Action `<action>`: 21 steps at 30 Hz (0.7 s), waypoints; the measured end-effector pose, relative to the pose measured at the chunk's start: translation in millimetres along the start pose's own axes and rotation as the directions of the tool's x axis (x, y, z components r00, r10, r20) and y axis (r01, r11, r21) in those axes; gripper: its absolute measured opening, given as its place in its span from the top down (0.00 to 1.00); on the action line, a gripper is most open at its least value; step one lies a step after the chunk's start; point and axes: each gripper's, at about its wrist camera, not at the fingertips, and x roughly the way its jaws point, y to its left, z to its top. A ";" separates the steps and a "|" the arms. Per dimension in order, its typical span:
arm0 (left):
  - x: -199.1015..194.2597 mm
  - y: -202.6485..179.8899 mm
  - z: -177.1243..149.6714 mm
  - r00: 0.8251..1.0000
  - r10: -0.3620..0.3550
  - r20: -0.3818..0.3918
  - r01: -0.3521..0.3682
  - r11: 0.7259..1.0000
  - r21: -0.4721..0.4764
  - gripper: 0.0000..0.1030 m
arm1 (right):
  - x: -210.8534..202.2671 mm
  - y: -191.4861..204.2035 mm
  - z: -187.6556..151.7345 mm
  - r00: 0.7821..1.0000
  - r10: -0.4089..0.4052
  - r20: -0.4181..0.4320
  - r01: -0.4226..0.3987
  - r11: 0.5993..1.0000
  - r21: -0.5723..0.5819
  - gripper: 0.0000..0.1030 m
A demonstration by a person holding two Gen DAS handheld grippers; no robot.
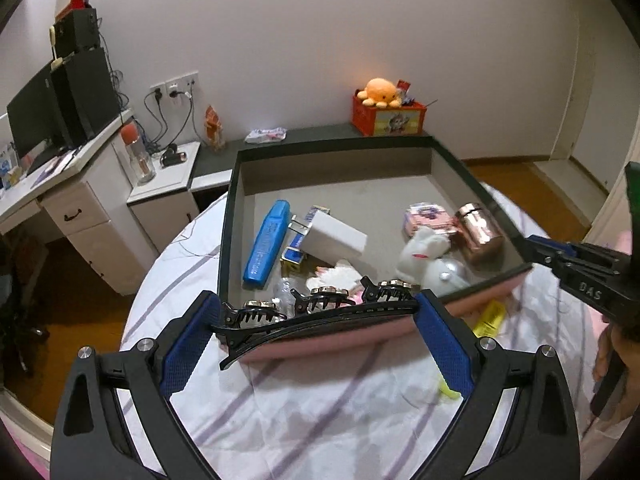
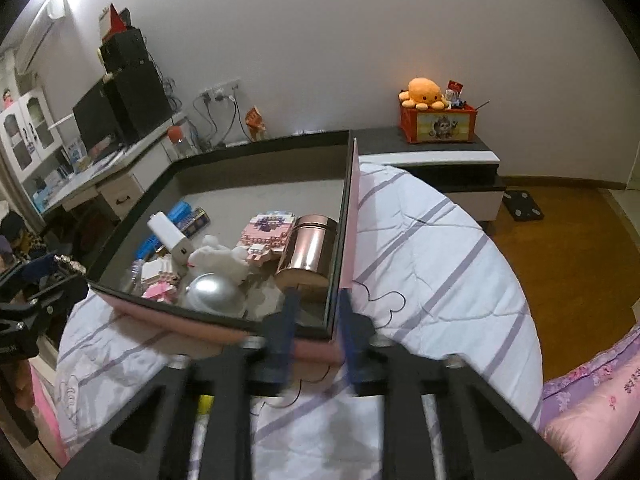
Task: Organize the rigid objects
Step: 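Lift the black hair clip with the left tool and carry it over the box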
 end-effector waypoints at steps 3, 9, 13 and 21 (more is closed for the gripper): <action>8.0 1.9 5.2 1.000 -0.013 -0.010 0.013 1.000 0.001 0.05 | 6.4 -2.1 4.4 1.000 -0.006 -0.015 0.006 1.000 -0.001 0.87; 25.0 2.8 19.0 0.999 -0.028 -0.023 0.028 1.000 0.011 0.05 | 26.7 -5.2 18.3 0.998 -0.031 -0.055 0.030 0.999 -0.022 0.88; 39.4 0.3 23.7 0.998 -0.038 -0.043 0.038 0.999 0.018 0.05 | 34.4 -3.9 21.9 0.997 -0.049 -0.066 0.046 0.998 -0.038 0.88; 66.0 -13.9 23.3 0.994 -0.047 -0.098 0.050 0.998 0.035 0.05 | 36.5 -3.8 22.5 0.996 -0.046 -0.073 0.042 0.998 -0.053 0.88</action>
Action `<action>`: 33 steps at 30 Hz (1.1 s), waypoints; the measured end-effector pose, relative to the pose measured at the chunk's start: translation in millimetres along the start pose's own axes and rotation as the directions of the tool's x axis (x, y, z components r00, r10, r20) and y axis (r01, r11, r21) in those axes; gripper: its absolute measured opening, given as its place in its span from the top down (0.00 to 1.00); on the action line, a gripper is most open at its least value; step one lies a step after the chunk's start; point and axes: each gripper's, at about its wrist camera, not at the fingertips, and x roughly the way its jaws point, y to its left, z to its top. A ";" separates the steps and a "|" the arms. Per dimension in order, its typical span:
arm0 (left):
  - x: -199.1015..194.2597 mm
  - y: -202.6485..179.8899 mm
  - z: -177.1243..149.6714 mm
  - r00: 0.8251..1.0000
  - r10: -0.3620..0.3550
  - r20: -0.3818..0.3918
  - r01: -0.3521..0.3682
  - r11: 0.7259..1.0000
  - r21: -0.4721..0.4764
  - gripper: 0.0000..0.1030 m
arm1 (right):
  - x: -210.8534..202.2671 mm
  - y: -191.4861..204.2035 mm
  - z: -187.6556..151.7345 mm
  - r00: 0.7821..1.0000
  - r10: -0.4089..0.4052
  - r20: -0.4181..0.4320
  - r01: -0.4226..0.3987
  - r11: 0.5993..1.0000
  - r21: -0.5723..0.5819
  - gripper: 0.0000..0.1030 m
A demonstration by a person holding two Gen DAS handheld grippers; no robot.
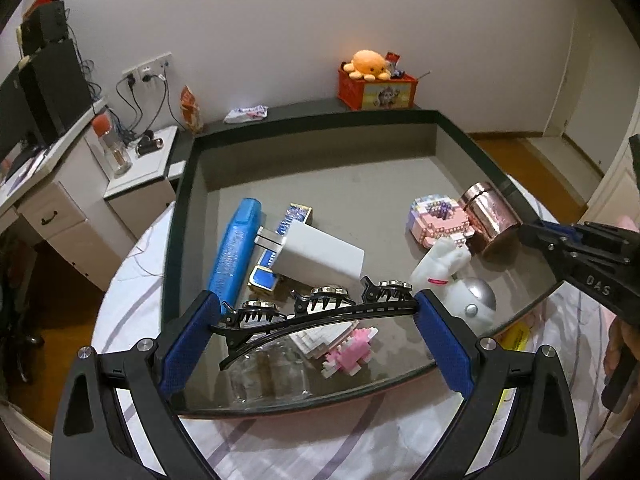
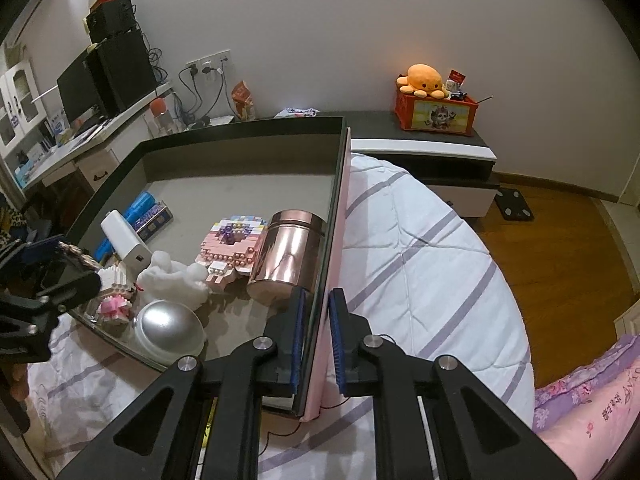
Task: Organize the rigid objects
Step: 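Lift the black hair clip with the left tool and carry it over the box, then lower the hair clip into the pink box and open the left tool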
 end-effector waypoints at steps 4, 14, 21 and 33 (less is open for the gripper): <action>7.5 -4.9 -1.5 0.999 0.023 -0.022 -0.023 1.000 0.016 0.04 | -0.2 -0.6 -0.6 1.000 0.000 0.001 0.000 1.000 -0.003 0.88; 2.0 2.1 -6.7 0.999 0.034 -0.020 -0.034 0.999 0.008 0.02 | 0.3 0.8 -0.2 1.000 -0.003 -0.001 0.003 1.000 -0.009 0.88; -13.2 11.0 -13.0 0.998 0.061 0.007 -0.061 0.998 0.005 0.01 | 0.8 1.6 -1.0 1.000 -0.007 -0.008 0.006 1.000 -0.009 0.88; -41.6 26.8 -24.3 0.995 0.085 0.048 -0.085 0.996 -0.007 0.01 | -3.2 4.3 -5.9 1.000 -0.014 -0.018 0.013 1.000 -0.012 0.87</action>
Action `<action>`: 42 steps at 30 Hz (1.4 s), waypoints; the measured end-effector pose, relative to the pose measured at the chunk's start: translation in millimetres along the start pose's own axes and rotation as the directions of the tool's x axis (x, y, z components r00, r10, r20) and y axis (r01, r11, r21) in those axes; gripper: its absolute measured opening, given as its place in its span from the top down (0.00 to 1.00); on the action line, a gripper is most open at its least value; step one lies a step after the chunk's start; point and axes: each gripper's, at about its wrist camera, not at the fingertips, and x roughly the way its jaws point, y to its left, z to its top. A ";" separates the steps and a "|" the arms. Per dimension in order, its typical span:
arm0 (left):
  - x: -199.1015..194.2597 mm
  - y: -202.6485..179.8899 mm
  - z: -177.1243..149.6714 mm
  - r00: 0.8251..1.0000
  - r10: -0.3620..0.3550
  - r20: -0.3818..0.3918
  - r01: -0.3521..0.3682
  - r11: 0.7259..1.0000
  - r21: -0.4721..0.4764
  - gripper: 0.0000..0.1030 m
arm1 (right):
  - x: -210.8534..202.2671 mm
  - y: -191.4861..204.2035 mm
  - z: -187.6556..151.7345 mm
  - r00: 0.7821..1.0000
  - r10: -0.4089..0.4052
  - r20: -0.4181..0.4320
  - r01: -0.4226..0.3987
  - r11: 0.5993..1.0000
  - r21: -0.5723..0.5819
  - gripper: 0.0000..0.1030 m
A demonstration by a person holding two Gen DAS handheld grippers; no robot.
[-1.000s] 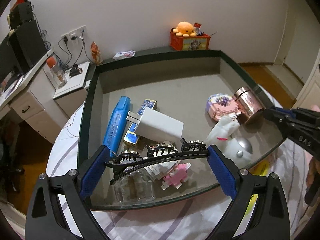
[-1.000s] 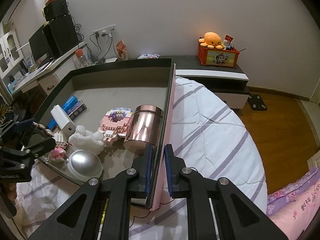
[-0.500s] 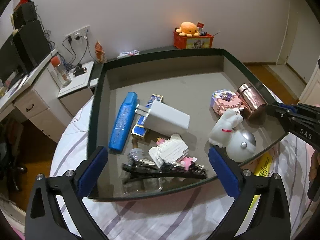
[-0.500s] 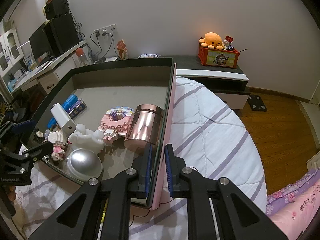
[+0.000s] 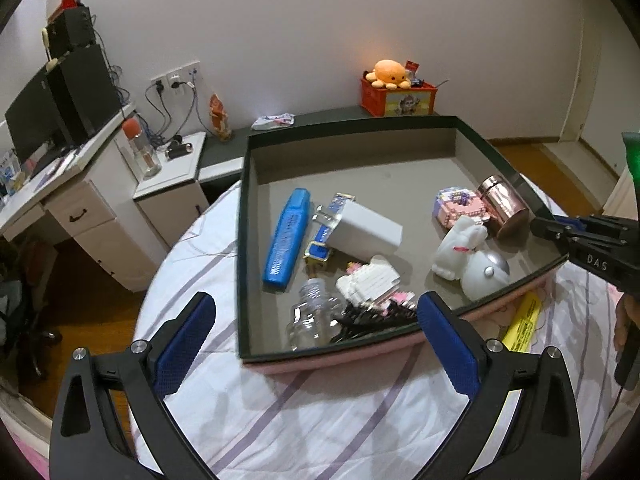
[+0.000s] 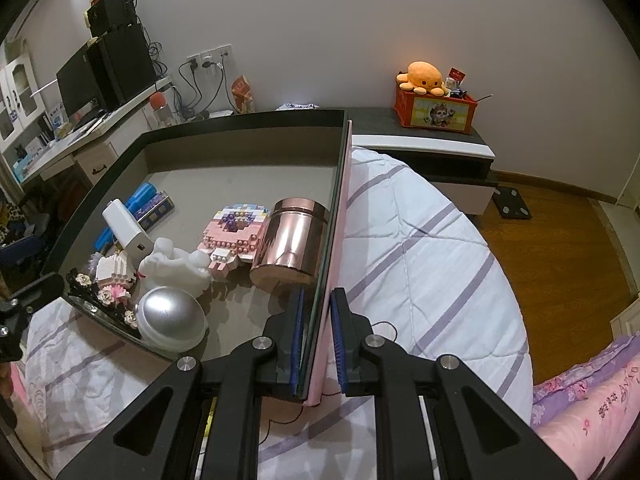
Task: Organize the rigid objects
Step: 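Lower the hair clip into the pink box and open the left tool, then withdraw the left tool and close it on the yellow highlighter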
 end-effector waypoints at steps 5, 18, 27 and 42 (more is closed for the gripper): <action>-14.9 5.2 -9.8 1.000 0.006 0.025 -0.006 1.000 -0.003 0.01 | -6.3 1.4 -3.3 1.000 -0.006 0.009 0.006 1.000 -0.001 0.87; -34.4 -50.2 -41.2 0.995 -0.093 0.023 0.090 0.993 0.080 0.01 | -17.2 4.3 -7.7 1.000 -0.007 0.012 0.007 1.000 -0.018 0.87; -18.3 -100.2 -58.6 0.995 -0.099 -0.032 0.103 0.984 0.149 0.01 | -24.5 -10.2 -15.3 0.993 0.103 0.059 -0.104 0.994 0.016 0.87; 18.7 -145.2 -64.8 0.979 -0.161 -0.125 0.180 0.971 0.155 0.14 | -55.9 -41.1 -68.2 0.988 0.095 0.125 -0.098 0.995 0.021 0.57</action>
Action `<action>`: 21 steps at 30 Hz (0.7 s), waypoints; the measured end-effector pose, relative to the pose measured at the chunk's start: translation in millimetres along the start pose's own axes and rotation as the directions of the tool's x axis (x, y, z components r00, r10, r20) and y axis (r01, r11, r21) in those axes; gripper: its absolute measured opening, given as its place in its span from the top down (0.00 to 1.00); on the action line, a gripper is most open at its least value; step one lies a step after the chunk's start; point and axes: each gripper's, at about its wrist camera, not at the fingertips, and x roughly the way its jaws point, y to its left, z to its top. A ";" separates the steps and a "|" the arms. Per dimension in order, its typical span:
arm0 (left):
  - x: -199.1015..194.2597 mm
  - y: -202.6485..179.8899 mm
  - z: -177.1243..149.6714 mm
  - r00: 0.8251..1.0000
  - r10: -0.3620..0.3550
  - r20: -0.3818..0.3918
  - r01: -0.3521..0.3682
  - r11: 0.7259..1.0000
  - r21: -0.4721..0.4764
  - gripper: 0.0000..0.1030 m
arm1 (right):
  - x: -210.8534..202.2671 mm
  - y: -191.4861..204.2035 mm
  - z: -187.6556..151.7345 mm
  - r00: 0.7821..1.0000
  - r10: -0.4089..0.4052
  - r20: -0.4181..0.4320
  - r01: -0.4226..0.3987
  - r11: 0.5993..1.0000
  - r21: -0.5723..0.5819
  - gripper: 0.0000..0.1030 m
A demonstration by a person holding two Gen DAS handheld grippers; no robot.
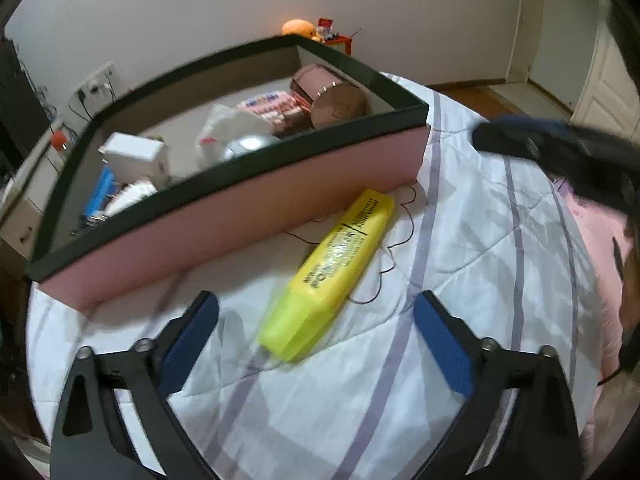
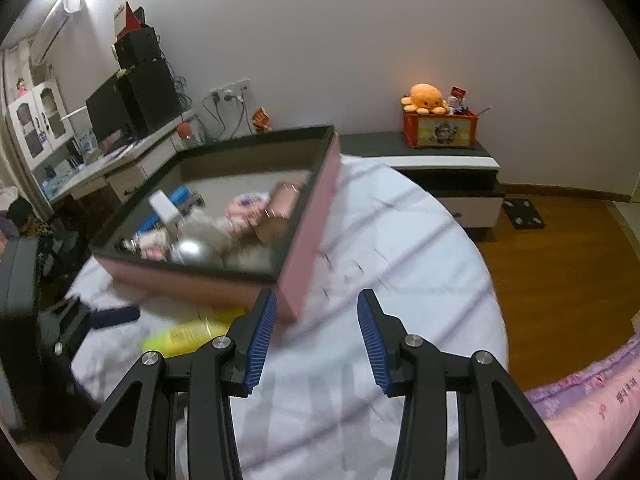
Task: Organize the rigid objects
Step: 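Withdraw the left tool and close it on the yellow highlighter, then lift the yellow highlighter with the left tool and carry it over the box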
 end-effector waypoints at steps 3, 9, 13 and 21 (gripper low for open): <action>3.3 1.9 1.8 0.999 -0.048 0.012 0.048 0.998 -0.031 0.21 | 2.1 -11.4 -11.7 1.000 0.002 -0.023 -0.001 1.000 0.029 0.57; -1.0 -4.2 5.5 0.997 -0.073 0.033 0.073 0.997 -0.010 0.60 | 4.9 -15.5 -22.0 0.999 0.022 -0.033 -0.021 0.999 0.047 0.57; -4.4 -9.0 2.7 0.997 -0.072 0.032 0.072 0.997 0.002 0.66 | 6.5 -9.6 -22.3 0.999 0.035 -0.038 -0.033 0.999 0.037 0.57; -13.4 -5.9 -7.4 0.994 -0.107 0.013 0.107 0.994 0.005 0.74 | 5.5 -4.1 -26.7 0.998 0.046 -0.048 -0.044 0.998 0.036 0.57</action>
